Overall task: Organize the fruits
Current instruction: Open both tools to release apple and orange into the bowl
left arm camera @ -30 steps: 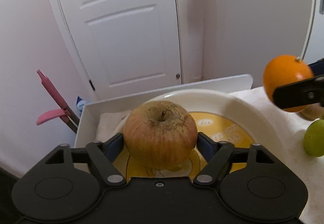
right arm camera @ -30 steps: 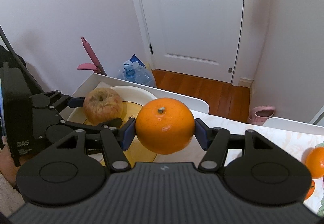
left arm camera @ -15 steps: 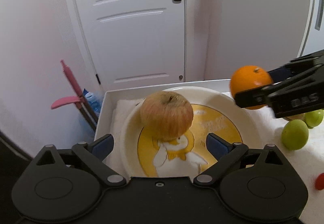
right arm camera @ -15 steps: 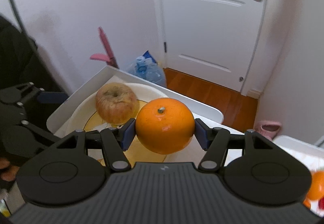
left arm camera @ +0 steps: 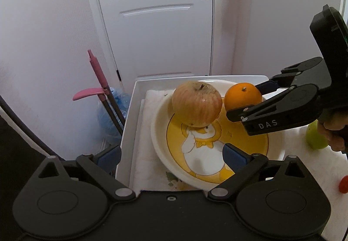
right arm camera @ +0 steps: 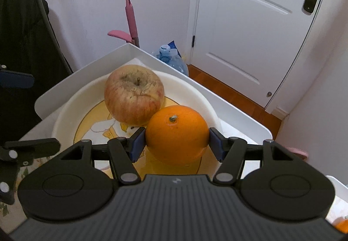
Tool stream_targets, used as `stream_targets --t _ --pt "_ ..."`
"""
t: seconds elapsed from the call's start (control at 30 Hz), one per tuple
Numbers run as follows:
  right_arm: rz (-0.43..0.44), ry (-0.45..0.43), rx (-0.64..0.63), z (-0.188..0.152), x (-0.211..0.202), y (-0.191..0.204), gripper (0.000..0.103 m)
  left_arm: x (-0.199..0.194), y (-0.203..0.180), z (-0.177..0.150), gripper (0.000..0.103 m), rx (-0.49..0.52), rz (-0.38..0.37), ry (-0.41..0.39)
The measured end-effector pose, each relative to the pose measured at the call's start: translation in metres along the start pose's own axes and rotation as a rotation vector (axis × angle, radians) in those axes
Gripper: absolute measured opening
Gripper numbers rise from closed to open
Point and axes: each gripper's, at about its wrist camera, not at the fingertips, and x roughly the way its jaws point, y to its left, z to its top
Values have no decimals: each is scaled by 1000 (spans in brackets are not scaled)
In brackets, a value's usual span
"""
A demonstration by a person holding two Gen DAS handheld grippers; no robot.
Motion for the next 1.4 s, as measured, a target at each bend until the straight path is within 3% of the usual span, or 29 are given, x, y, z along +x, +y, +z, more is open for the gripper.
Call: stream_targets --t 0.2,0.27,0.37,0.73,1.03,1.4 --pt "-14 -16 -13 -2 3 4 81 4 2 -1 101 -11 -7 0" --pt "-51 -64 -23 -2 -5 5 103 4 1 0 101 -11 -11 -4" --pt "-77 -113 -25 -2 -16 4 103 5 2 1 101 -13 -19 -5" --pt "-81 -96 96 5 -42 -3 103 -6 -1 6 101 -19 -25 -14" --pt "-116 -115 232 -10 -110 -4 103 -38 -16 14 101 -21 -16 -48" --pt "-180 -144 307 -59 -197 -33 103 -93 -60 6 101 -42 -23 -79"
